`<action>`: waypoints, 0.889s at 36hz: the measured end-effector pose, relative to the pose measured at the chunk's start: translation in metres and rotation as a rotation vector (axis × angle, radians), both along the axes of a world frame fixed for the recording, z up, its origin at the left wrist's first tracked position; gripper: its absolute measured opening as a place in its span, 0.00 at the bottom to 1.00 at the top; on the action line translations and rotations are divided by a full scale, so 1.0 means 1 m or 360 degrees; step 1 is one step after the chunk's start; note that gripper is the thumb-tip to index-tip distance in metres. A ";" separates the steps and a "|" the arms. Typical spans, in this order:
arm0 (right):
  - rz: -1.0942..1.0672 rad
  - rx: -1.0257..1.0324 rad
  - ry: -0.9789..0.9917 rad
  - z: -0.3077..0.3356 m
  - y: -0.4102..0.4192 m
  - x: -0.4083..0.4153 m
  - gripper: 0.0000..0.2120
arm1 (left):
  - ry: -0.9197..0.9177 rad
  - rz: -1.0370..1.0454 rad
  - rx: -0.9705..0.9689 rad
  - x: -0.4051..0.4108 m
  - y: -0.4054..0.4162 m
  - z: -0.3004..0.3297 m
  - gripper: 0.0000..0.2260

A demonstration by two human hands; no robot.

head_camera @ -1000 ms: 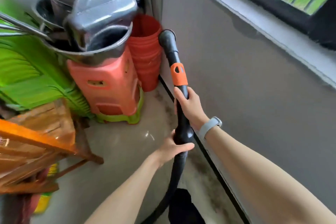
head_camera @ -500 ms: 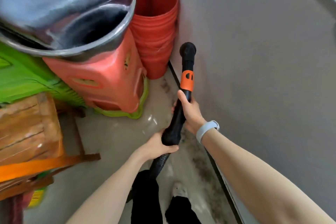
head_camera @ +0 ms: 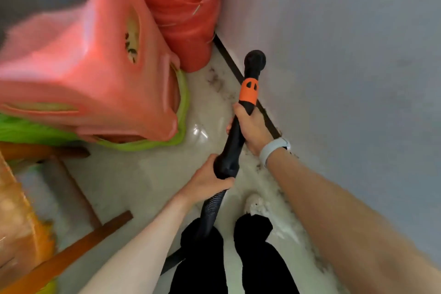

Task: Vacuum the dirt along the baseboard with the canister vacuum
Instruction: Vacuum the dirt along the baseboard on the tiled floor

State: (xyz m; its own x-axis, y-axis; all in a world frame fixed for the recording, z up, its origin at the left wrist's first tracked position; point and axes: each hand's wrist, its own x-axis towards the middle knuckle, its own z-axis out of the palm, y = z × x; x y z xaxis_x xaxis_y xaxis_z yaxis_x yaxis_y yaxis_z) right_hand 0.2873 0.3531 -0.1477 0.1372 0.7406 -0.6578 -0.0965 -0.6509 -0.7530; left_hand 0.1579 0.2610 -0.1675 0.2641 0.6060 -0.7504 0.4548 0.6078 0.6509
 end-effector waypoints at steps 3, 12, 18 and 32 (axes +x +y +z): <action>0.0067 -0.0013 0.0026 -0.054 0.006 -0.004 0.07 | 0.0066 0.0087 0.0027 0.001 -0.001 -0.049 0.21; -0.0002 -0.0103 0.0077 -0.225 0.056 -0.006 0.12 | 0.0154 0.0149 0.0167 0.007 0.039 -0.204 0.20; 0.0336 0.0038 0.0057 -0.300 0.097 -0.020 0.10 | 0.0112 0.0322 0.0301 0.022 0.069 -0.286 0.19; 0.0365 0.0197 0.0154 -0.382 0.146 -0.057 0.11 | 0.0170 0.0146 0.0485 -0.030 0.124 -0.371 0.23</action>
